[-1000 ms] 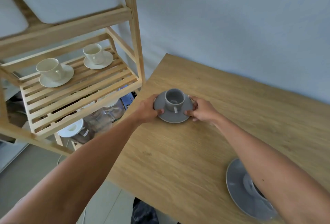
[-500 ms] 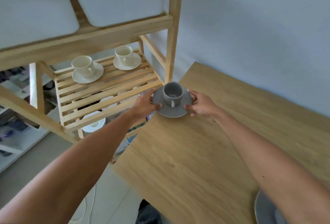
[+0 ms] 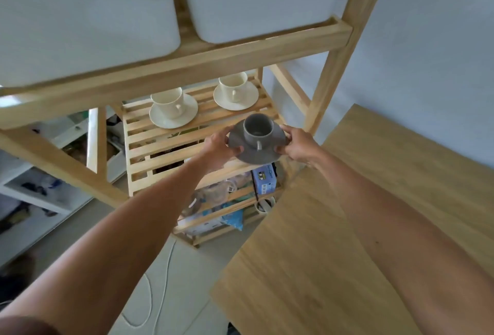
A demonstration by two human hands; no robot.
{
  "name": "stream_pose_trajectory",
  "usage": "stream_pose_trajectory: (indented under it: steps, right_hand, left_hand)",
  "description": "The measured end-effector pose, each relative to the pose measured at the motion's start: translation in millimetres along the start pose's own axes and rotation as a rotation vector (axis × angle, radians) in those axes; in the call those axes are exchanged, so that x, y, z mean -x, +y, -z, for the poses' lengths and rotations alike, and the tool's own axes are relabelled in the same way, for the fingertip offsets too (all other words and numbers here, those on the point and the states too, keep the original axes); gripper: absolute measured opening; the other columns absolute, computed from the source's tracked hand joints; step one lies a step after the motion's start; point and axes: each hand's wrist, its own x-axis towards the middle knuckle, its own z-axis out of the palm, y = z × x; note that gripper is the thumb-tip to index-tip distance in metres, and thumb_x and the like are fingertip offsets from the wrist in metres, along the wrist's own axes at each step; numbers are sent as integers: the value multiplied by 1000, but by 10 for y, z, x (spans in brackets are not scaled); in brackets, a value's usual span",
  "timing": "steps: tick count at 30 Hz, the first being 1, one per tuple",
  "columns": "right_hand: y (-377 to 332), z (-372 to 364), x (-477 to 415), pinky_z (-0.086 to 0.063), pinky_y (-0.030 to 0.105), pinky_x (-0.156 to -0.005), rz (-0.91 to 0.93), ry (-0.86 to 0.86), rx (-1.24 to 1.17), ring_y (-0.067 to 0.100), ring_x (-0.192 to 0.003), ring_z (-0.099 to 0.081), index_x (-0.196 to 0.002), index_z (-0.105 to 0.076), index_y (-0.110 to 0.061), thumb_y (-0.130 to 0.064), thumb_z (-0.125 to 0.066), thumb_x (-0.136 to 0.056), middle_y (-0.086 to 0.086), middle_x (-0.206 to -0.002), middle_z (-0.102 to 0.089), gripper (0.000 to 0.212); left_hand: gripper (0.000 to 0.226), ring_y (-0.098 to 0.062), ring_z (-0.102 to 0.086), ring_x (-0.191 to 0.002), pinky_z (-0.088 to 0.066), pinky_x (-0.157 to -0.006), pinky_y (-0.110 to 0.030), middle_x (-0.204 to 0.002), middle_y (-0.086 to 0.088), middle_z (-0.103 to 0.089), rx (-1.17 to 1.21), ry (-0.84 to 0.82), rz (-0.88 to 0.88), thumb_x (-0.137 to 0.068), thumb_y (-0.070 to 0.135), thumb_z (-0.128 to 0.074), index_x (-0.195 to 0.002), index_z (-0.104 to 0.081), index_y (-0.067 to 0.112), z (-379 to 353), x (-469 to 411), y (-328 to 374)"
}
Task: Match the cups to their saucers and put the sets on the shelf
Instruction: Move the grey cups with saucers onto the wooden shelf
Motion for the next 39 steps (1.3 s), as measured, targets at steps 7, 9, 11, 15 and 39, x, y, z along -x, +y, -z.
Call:
stream_pose_trajectory:
  steps: [7,9,11,15,39]
  right_hand:
    - [4,-132,-529,-49,31,-80,-18,47,168,23,-107,-63,-146,-44,-27,-20,-73,-87,5,-126,-67,66]
    - [23,-144,-627,-44,26,-76,-24,60,173,21,-105,-62,-143,-48,-27,-17,-73,-87,5,-125,-67,63]
    - [28,-140,-726,-45,25,-77,-27,64,182,22,-106,-62,-140,-51,-26,-15,-73,-87,6,-126,-67,58]
    - [18,-125,-835,-45,25,-85,-42,84,228,29,-121,-57,-146,-46,-19,-15,-74,-86,8,-138,-58,66]
    - [-94,130,738,-17,36,-118,139,-50,335,22,-150,-15,-158,-16,-18,-39,-66,-93,3,-166,-12,85]
  left_hand:
    - [66,-28,-53,-118,-44,-101,-44,-126,-5,-61,-64,-16,7,-86,32,-70,-144,-39,34,-74,-506,-230]
    - [68,-30,-51,-122,-43,-101,-45,-131,-6,-60,-117,-14,-2,-86,35,-69,-146,-37,33,-98,-622,-263]
    - [69,-31,-50,-125,-44,-101,-44,-135,-6,-58,-150,-17,-15,-86,37,-67,-148,-35,32,-95,-727,-278]
    - [63,-30,-53,-123,-46,-93,-42,-135,-5,-59,-180,-17,-64,-86,40,-64,-144,-39,33,-80,-827,-302]
    - [86,-31,-20,-146,-25,-114,-50,-160,-8,-24,-286,0,-173,-85,59,-59,-153,-18,28,159,471,34]
